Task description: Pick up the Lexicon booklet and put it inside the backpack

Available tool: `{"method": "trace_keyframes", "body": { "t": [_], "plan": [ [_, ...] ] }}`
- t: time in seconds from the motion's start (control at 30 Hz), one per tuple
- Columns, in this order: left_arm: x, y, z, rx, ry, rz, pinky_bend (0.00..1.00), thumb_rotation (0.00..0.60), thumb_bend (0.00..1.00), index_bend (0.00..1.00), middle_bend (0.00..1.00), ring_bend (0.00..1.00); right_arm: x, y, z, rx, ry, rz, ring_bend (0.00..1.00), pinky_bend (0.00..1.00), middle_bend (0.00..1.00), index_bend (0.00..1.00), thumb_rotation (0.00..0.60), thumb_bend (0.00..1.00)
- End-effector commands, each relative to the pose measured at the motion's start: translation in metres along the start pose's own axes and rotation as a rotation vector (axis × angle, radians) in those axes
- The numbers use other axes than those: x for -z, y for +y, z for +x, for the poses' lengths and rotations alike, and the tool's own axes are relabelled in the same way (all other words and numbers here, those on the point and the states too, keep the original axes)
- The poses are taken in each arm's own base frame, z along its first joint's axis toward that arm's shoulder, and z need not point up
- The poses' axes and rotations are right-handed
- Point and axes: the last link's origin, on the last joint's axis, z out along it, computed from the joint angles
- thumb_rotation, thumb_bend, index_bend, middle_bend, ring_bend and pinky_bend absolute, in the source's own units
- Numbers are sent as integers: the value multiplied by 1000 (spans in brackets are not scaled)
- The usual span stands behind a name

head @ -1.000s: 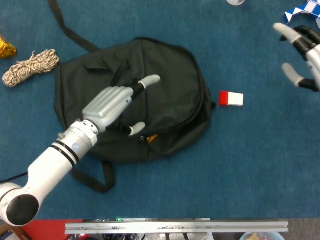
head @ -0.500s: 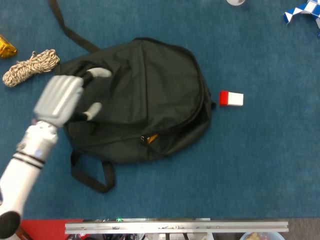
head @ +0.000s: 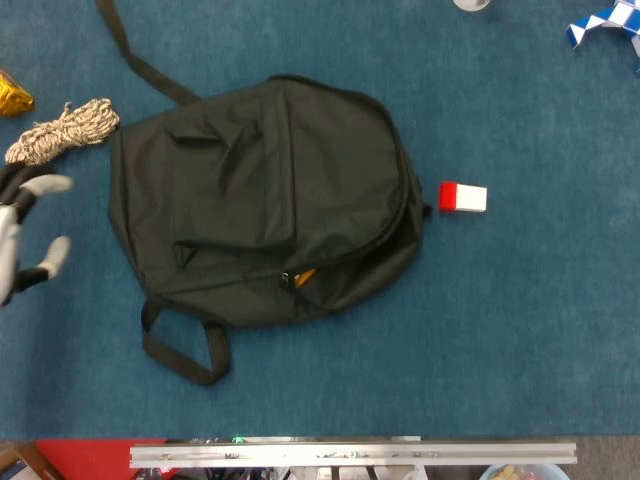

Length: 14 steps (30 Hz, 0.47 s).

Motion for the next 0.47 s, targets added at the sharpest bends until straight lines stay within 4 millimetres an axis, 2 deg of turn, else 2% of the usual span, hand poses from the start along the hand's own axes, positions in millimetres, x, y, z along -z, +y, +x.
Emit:
{"method": "trace_keyframes", "body": {
  "t": [0.03, 0.23, 0.47],
  "plan": [
    [14, -15, 6, 3, 19, 41, 231, 600, 300, 296, 232, 143, 3, 0, 1, 5, 4, -3, 392, 513, 506, 479, 600, 393],
    [29, -26, 10, -9, 44, 78, 231, 600, 300, 301, 237, 142, 6, -2, -1, 20, -40, -14, 392, 497, 508, 479, 600, 397],
    [31, -30, 10, -7, 43, 90, 231, 600, 300, 302, 237, 142, 4, -8, -4, 13, -71, -3, 392, 497, 508, 479, 600, 399]
  ]
}}
